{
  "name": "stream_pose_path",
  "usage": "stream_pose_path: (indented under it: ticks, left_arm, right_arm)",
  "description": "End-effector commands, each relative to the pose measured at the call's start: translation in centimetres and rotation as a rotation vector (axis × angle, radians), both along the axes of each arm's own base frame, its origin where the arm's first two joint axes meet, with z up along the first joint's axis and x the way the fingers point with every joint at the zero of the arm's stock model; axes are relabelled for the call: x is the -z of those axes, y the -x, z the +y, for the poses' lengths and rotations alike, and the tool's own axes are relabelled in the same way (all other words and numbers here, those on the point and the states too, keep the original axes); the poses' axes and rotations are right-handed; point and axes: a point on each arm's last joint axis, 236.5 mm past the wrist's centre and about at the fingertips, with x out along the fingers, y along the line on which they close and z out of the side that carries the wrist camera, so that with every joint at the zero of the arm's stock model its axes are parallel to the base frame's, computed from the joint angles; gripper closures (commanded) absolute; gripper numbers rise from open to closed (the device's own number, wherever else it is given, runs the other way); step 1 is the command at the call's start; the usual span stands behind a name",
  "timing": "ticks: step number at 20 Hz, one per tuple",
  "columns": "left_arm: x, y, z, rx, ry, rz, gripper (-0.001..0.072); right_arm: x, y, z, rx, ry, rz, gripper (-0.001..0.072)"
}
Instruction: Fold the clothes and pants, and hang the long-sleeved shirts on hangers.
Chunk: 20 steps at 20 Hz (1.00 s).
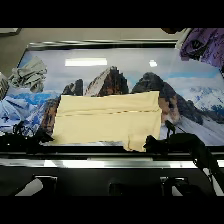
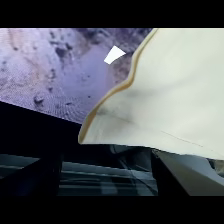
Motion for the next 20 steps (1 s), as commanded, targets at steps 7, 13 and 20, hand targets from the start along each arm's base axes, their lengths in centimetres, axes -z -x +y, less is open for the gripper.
stream_pose_path:
  ticks: [7, 13, 20]
  left_arm:
    - [0.9, -1.4, 0.9, -0.05, -0.039, -0.054, 0.0253]
    - [0.8, -1.6, 0.2, -0.022, -0.035, -0.063, 0.0277]
    - [0.8, -1.6, -1.1, 0.033, -0.033, -0.064, 0.0324]
  right_arm:
    - [-0.4, 0.7, 0.4, -0.02, -0.015, 0.018, 0.0686]
    - [-0.5, 0.8, 0.4, -0.024, -0.018, 0.021, 0.0686]
    - [-0.5, 0.7, 0.4, -0.023, -0.017, 0.02, 0.0686]
